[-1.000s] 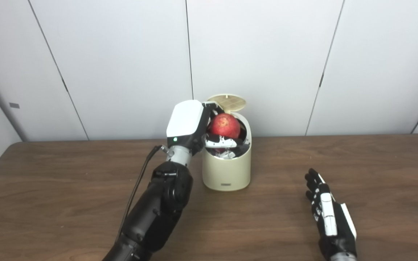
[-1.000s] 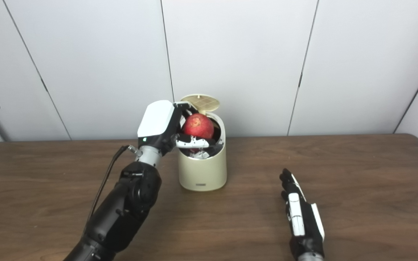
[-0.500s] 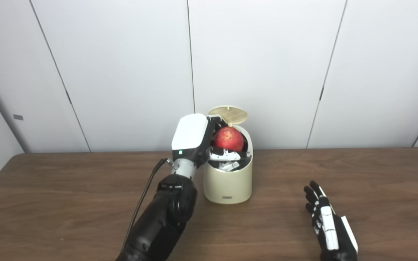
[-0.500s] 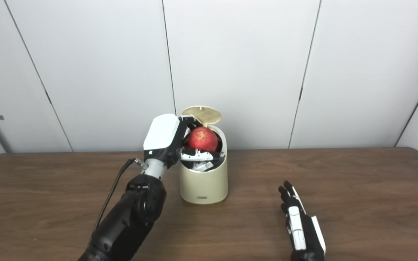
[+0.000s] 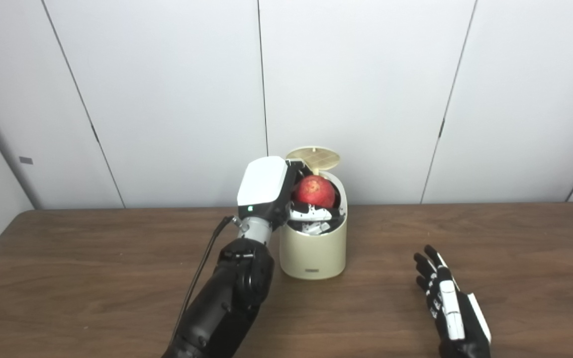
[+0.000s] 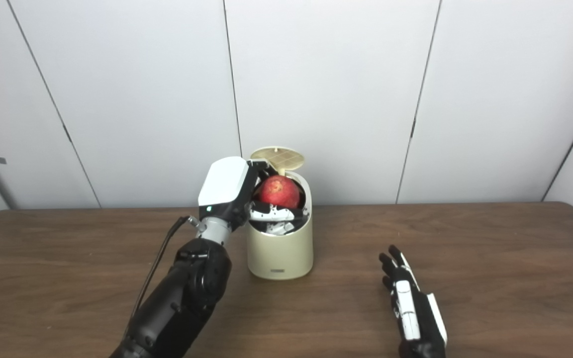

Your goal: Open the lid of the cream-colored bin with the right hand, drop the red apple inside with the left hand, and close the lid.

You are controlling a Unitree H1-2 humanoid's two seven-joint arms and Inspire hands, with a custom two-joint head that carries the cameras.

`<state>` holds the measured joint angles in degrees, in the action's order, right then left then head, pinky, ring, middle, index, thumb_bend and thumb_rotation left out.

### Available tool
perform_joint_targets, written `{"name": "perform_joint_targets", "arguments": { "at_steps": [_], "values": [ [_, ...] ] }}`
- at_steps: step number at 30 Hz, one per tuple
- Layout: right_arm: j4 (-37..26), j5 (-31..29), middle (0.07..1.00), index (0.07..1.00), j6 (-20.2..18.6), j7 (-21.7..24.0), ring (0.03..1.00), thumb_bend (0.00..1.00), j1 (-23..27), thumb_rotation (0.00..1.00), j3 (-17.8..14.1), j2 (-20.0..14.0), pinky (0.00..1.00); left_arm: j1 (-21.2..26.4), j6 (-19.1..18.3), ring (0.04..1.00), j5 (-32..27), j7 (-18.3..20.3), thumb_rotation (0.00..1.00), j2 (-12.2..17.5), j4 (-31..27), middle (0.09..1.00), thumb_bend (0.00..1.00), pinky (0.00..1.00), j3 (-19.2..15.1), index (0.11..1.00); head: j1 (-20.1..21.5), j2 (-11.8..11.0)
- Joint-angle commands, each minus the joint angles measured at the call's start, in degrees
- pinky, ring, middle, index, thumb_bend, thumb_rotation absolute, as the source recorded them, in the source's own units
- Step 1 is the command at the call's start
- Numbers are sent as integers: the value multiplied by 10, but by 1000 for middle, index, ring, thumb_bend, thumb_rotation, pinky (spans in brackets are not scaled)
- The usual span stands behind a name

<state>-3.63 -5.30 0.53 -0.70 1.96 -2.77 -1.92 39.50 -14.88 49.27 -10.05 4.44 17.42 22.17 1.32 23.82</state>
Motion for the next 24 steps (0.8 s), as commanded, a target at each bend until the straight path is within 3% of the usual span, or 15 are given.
{"name": "perform_joint_targets", "arguments": {
  "at_steps": [1, 5, 11, 16, 24],
  "values": [
    [0, -7, 904, 948, 13, 6, 950, 545, 5, 946, -3, 1, 968, 16, -10, 634, 9, 14, 51, 4, -8, 690, 987, 523, 3, 624, 1, 0],
    [-1, -10, 888, 937, 12, 7, 946, 526, 5, 945, -3, 0, 966, 13, -12, 584, 13, 19, 96, 7, -12, 649, 1000, 464, 5, 612, 2, 0],
    [-12, -12, 878, 928, 1, 9, 948, 521, 2, 952, -2, -2, 959, 7, -20, 658, 13, 35, 127, 10, -27, 724, 1000, 529, 5, 681, 2, 2],
    [-18, -12, 871, 923, -8, 7, 948, 500, 1, 961, -3, 0, 964, 5, -17, 655, 8, 35, 98, 11, -32, 709, 1000, 545, 2, 687, 3, 3],
    [-18, -18, 865, 923, -10, 7, 953, 502, 2, 948, -6, 0, 986, 5, -16, 662, 11, 36, 137, 13, -32, 715, 1000, 552, 4, 690, 2, 4]
  ]
}}
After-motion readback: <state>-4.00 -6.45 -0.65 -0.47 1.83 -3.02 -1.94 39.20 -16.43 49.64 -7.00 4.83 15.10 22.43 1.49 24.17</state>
